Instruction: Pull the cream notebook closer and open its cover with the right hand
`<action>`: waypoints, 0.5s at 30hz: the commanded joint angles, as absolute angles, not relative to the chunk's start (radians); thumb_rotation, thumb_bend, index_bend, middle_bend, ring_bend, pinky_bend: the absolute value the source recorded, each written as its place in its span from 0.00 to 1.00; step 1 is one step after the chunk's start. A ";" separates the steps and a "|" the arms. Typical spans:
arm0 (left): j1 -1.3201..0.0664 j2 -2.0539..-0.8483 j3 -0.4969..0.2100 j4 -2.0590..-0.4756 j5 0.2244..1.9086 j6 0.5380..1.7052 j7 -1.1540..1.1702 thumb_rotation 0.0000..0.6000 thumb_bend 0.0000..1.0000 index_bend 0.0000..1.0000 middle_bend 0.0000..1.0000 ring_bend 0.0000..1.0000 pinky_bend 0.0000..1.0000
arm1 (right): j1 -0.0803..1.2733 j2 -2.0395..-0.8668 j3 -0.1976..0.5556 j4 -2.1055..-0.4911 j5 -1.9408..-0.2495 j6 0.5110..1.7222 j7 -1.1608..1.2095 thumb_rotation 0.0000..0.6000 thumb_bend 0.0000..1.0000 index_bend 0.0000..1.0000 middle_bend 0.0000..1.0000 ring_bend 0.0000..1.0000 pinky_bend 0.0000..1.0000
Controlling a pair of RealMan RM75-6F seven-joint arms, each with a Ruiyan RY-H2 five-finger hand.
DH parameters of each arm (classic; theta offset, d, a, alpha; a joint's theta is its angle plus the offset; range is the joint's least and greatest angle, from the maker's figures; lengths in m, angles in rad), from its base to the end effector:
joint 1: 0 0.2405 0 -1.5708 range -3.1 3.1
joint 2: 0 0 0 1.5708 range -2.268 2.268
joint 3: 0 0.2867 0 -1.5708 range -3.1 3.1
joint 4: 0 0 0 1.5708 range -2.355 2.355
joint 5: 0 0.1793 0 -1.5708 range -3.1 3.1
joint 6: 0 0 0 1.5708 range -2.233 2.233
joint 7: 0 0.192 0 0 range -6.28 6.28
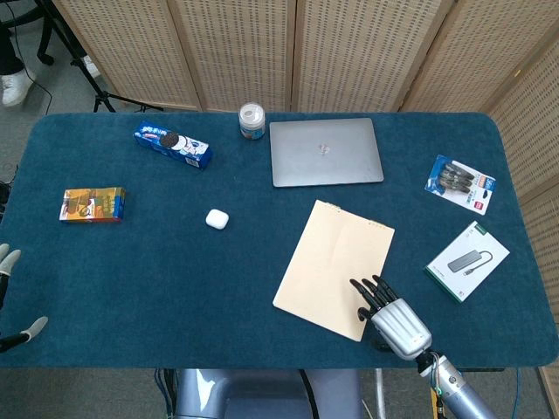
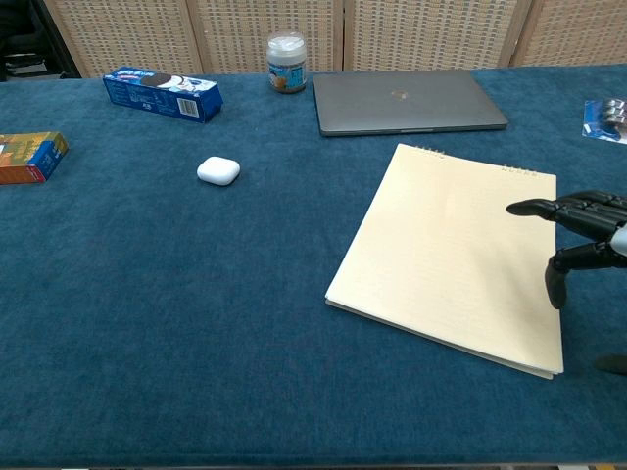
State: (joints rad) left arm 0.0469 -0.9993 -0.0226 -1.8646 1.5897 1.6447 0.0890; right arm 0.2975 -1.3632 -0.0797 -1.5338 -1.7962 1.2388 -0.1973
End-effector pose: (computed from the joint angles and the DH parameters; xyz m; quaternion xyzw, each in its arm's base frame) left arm -0.2894 0.1816 0.2395 -0.5585 -0.3816 -0.4178 0.6065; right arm -0.2432 -0.2388 0.0421 0.7956 -0.2933 0.3708 0.3788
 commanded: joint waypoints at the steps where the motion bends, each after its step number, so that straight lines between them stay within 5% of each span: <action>1: 0.048 -0.997 -0.021 -1.864 1.593 1.646 0.085 1.00 0.00 0.00 0.00 0.00 0.00 | 0.301 -1.360 -0.085 -1.540 -1.799 1.236 -0.198 1.00 0.21 0.46 0.00 0.00 0.00; 7: 0.048 -0.995 -0.019 -1.864 1.594 1.645 0.079 1.00 0.00 0.00 0.00 0.00 0.00 | 0.307 -1.359 -0.090 -1.560 -1.803 1.235 -0.209 1.00 0.31 0.47 0.00 0.00 0.00; 15: 0.048 -0.992 -0.019 -1.865 1.594 1.644 0.075 1.00 0.00 0.00 0.00 0.00 0.00 | 0.317 -1.361 -0.097 -1.562 -1.793 1.211 -0.230 1.00 0.31 0.47 0.00 0.00 0.00</action>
State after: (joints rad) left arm 0.0478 -0.9924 -0.0185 -1.8645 1.5936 1.6442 0.0751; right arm 0.3166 -1.3606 -0.0961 -1.5629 -1.7942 1.2119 -0.2294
